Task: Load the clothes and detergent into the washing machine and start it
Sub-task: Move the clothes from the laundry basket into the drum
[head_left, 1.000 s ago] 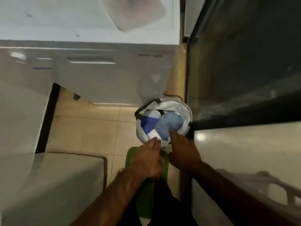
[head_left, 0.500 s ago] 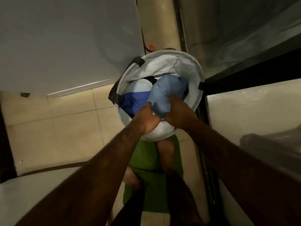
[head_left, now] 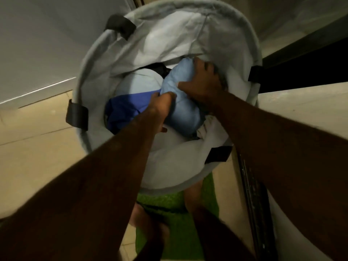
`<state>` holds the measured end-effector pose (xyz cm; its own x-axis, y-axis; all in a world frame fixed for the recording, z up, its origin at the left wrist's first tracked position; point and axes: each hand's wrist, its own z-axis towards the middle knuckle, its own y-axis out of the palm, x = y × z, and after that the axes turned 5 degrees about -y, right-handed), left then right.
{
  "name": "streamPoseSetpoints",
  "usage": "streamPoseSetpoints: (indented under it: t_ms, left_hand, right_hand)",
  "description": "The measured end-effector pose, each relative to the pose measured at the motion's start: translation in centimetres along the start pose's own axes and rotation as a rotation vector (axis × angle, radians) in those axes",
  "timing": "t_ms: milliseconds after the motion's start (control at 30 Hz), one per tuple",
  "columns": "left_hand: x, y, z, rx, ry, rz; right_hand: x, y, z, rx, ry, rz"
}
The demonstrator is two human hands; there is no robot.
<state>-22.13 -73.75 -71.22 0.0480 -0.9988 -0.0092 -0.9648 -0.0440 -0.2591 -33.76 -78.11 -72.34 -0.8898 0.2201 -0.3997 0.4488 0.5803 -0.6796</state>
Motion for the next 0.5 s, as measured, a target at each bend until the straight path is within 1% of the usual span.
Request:
streamPoseSetpoints:
  t_ms: [100,167,300,400,500]
  left_hand:
    - [-0.5,0.1,1.3,-0.058,0.034,-0.072]
    - [-1.0,0.0,1.8,-0.113,0.083,-0.104]
    - [-1.7,-0.1,1.9,-0.116,0.129,-0.191]
    - [-1.9,-0.4,1.9,-0.166,0.113,-0.21]
    - [-1.6,-0.9,0.2,-0.149,0.146,-0.187]
  right_hand:
    - [0.5,0.8,1.2,-0.004,0.008,-0.001]
    - [0.9,0.9,1.9,-0.048,0.029,0.046]
    - [1.0,-0.4,2.3,-0.135,0.077,0.094]
    - [1.1,-0.9,2.3,-0.095,0.06,0.138]
    - [1.0,-1.3,0.9,-0.022,0.049,0.179]
